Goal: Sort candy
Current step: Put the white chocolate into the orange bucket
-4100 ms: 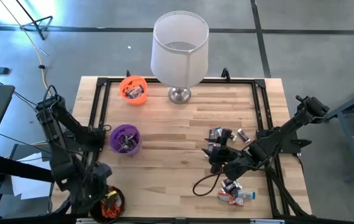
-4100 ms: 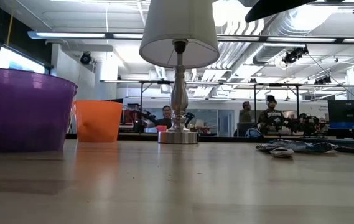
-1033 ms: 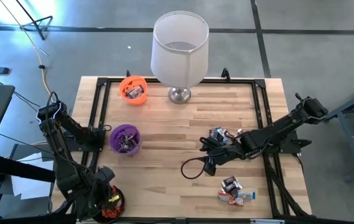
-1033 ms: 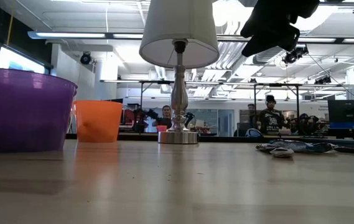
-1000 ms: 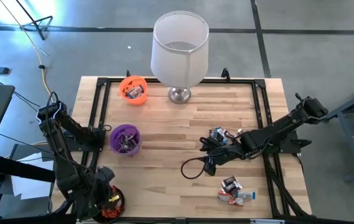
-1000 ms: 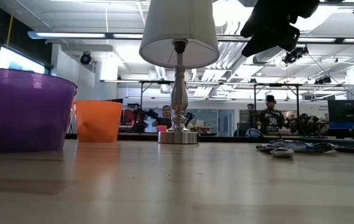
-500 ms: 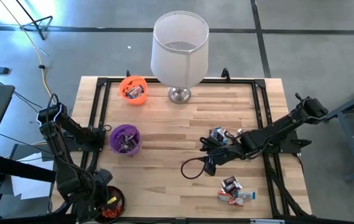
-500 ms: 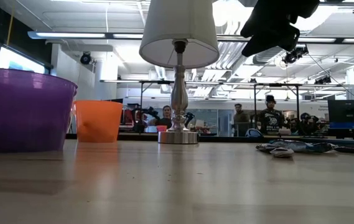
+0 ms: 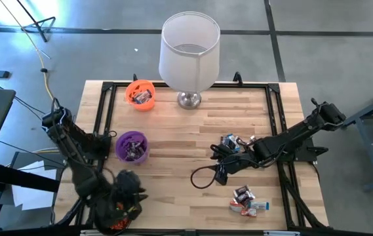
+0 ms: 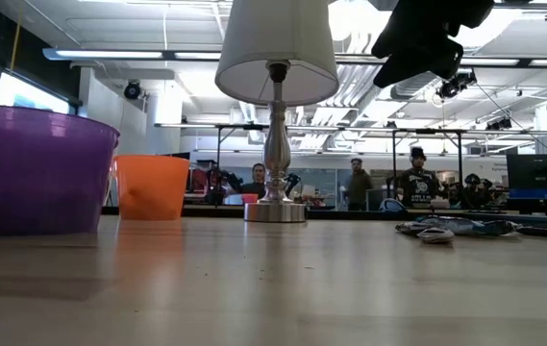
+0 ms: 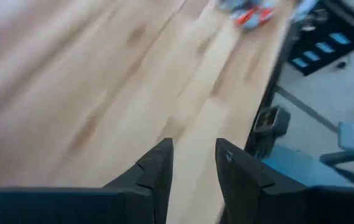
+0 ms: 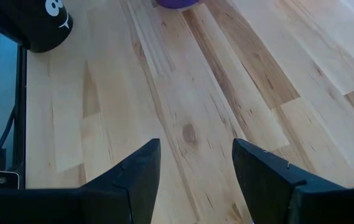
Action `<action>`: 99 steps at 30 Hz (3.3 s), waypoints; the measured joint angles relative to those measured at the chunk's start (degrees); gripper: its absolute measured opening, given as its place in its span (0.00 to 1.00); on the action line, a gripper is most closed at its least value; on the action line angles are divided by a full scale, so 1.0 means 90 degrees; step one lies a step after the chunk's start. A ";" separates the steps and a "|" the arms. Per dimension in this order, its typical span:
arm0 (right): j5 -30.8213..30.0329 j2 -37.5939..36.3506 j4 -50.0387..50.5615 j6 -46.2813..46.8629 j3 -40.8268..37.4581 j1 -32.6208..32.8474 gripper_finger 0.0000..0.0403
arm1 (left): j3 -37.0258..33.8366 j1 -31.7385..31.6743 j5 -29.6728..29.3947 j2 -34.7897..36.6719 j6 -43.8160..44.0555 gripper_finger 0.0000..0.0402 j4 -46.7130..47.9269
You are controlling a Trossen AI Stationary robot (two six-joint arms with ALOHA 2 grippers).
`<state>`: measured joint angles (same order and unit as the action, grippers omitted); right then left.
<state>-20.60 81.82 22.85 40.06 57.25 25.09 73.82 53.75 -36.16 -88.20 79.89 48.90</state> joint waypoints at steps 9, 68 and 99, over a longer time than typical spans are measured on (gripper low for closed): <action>0.0000 0.0000 0.0000 0.0000 0.0000 0.0002 0.48 | 0.0005 -0.0741 -0.0619 -0.0177 -0.3702 0.26 -0.1212; 0.2334 0.0212 0.5645 0.0582 -0.0316 -0.0273 0.40 | -0.0002 -0.2729 -0.0516 -0.0155 -0.6693 0.26 -0.1131; 0.3578 0.0245 0.4222 0.0220 -0.2152 -0.0327 0.37 | -0.0002 -0.3145 -0.0051 -0.0155 -0.6680 0.26 -0.1373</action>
<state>11.60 84.03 60.85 42.03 37.89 22.15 73.80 25.45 -36.62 -89.60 19.77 36.54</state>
